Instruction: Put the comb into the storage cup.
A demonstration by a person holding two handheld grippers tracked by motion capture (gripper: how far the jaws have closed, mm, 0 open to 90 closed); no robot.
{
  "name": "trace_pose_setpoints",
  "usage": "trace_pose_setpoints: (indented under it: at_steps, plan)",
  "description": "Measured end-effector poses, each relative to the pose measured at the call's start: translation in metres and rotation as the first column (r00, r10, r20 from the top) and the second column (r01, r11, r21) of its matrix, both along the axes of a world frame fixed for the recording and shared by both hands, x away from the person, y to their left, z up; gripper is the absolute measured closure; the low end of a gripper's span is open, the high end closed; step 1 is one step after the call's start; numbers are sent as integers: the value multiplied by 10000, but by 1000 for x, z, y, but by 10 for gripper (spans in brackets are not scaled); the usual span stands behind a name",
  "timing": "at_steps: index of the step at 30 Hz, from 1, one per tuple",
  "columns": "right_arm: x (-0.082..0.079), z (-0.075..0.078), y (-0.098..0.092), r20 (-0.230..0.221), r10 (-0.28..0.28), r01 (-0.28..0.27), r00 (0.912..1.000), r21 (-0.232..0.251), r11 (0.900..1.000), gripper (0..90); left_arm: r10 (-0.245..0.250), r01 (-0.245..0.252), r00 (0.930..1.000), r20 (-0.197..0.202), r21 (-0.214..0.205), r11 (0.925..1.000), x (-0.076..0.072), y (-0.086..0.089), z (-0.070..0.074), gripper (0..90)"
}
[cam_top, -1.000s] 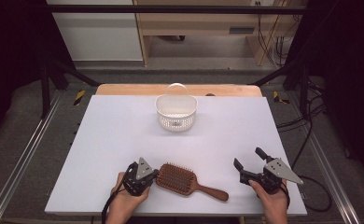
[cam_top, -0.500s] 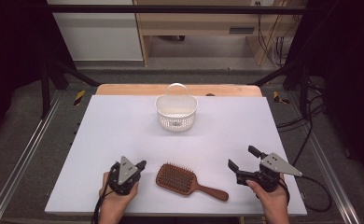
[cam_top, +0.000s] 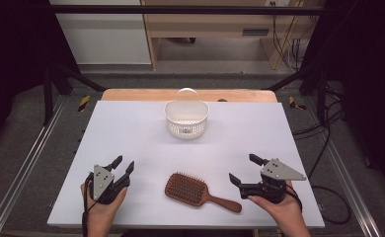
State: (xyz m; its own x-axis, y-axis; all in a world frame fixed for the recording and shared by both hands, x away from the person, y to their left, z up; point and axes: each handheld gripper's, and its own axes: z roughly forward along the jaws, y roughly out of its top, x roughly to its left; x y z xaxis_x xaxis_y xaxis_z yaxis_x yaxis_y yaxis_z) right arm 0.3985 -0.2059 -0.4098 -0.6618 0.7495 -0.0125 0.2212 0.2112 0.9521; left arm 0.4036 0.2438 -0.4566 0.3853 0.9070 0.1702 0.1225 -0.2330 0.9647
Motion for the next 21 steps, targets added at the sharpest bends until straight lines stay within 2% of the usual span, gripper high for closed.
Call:
trace_pose_setpoints:
  at_steps: [1, 2, 3, 4, 5, 6, 7, 8, 11, 14, 20, 21]
  plan:
    - [0, 1, 1, -15, 41, -41, 10000, -112, 9999, 95, 11, -11, 10000, -6, -64, 10000, 1, -1, -1, 425]
    - [1, 3, 3, -130, 58, -64, 9999, -480, 9988, 102, 93, -94, 9999, -72, -98, 9999, 3, -1, -2, 336]
    - [1, 3, 3, -130, 58, -64, 9999, -480, 9988, 102, 93, -94, 9999, -72, -98, 9999, 3, -1, -2, 296]
    - [2, 5, 4, -215, 118, -131, 9997, -613, 9980, 105, 133, -134, 9998, -113, -132, 9998, 4, -1, -3, 296]
    - [3, 8, 7, -367, 210, -245, 9991, -992, 9948, 105, 157, -162, 9998, -153, -335, 9993, 6, 0, -4, 229]
    - [3, 8, 7, -367, 210, -245, 9991, -992, 9948, 105, 157, -162, 9998, -153, -335, 9993, 6, 0, -4, 184]
    - [5, 10, 9, -541, 257, -320, 9982, -1204, 9922, 105, 208, -216, 9996, -195, -412, 9989, 7, 0, -5, 134]
    - [5, 10, 9, -541, 257, -320, 9982, -1204, 9922, 105, 217, -225, 9996, -206, -424, 9988, 7, 0, -5, 134]
    - [7, 10, 14, -735, 470, -575, 9962, -1477, 9874, 103, 201, -209, 9996, -188, -446, 9988, 8, 0, -6, 48]
    - [7, 9, 17, -873, 582, -727, 9945, -1726, 9823, 97, 139, -146, 9998, -156, -480, 9987, 8, 0, -6, 30]
    - [9, 1, 30, -1403, 921, -1257, 9858, -2531, 9592, 90, -32, 26, 9999, -161, -381, 9993, 8, -1, -7, 26]
    - [9, 1, 30, -1403, 921, -1257, 9858, -2531, 9592, 90, -19, 13, 9999, -158, -358, 9994, 8, -1, -7, 26]
